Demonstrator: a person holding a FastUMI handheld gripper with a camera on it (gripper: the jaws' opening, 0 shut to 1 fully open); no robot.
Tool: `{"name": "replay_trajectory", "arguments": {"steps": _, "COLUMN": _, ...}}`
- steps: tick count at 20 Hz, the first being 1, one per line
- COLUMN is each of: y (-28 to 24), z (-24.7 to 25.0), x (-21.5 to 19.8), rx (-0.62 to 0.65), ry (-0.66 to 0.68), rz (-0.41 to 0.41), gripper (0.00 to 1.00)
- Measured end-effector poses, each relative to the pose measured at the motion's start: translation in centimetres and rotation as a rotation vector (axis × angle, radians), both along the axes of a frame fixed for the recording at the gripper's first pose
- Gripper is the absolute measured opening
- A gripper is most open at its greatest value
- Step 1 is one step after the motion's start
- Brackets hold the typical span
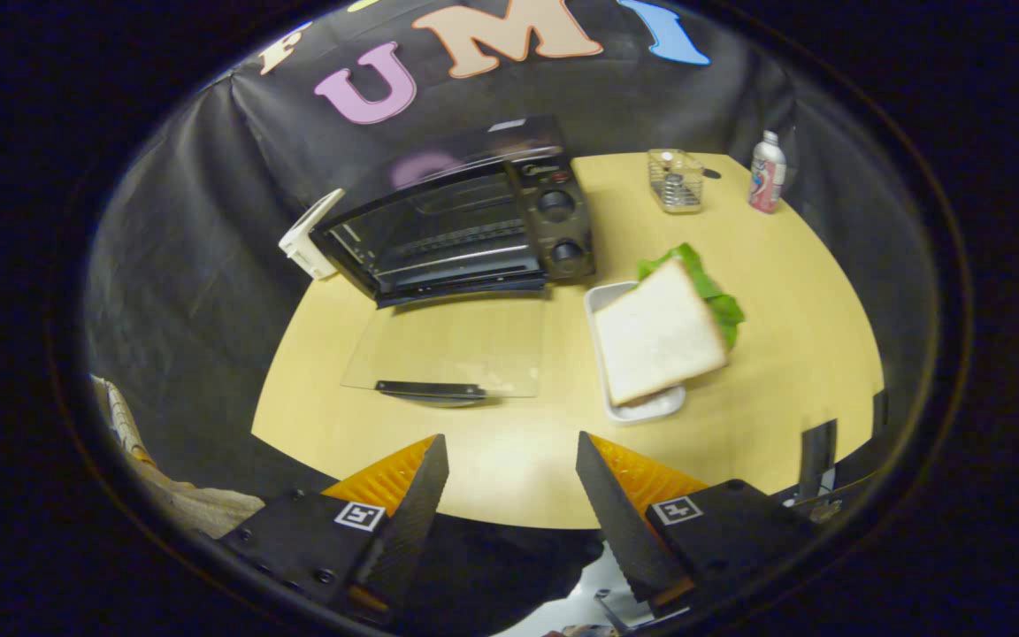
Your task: Open the toaster oven, put the food inside, and close the toaster oven door.
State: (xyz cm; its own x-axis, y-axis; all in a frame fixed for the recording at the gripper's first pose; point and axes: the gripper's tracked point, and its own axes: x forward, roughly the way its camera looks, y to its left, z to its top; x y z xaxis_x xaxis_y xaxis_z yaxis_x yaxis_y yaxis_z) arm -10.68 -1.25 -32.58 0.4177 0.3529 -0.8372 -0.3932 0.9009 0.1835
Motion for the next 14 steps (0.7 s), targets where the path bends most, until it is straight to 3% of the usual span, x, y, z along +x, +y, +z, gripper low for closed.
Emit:
{"name": "replay_trajectory", "arguments": {"steps": 6, "y": -7.6, "z": 0.5, "x": 5.7, "rx": -0.030, "ry": 0.042, "rz": 0.027, "gripper": 0.95}}
{"name": "replay_trajectory", "arguments": {"steps": 14, "y": -7.8, "z": -3.8, "x": 12.6, "rx": 0.128, "ry": 0.190, "rz": 0.070, "gripper": 0.95}}
